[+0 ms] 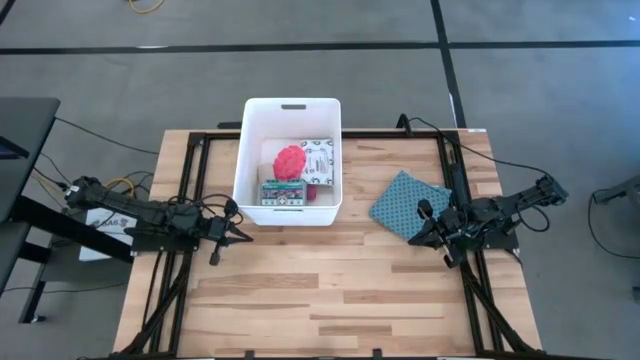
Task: Pick & place medical supplies in basket/bin
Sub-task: Return to Home Position
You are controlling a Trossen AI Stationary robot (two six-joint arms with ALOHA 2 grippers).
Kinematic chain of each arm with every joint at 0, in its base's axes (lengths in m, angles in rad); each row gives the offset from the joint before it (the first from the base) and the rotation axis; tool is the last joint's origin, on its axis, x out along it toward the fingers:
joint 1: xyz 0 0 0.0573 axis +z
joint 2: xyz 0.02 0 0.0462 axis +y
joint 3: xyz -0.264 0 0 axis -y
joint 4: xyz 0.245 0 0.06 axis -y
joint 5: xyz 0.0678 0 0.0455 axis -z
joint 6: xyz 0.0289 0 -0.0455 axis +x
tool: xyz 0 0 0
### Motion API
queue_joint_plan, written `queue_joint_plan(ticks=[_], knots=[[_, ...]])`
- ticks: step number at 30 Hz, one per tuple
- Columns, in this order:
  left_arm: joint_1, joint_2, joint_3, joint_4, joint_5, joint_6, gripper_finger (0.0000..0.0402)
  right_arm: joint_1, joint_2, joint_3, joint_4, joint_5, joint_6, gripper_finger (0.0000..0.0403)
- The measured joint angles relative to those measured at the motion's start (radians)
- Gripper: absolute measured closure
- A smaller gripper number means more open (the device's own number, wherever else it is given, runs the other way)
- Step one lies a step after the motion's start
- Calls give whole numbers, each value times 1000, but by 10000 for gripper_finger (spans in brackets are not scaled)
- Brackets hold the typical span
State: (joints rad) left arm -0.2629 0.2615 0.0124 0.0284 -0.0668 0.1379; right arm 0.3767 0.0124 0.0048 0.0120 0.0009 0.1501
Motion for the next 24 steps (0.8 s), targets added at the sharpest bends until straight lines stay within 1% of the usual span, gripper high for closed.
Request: queue_joint_plan(ticks=[24], knots=[[0,0,0,0,0,-3,401,0,0,0,0,0,0,403]])
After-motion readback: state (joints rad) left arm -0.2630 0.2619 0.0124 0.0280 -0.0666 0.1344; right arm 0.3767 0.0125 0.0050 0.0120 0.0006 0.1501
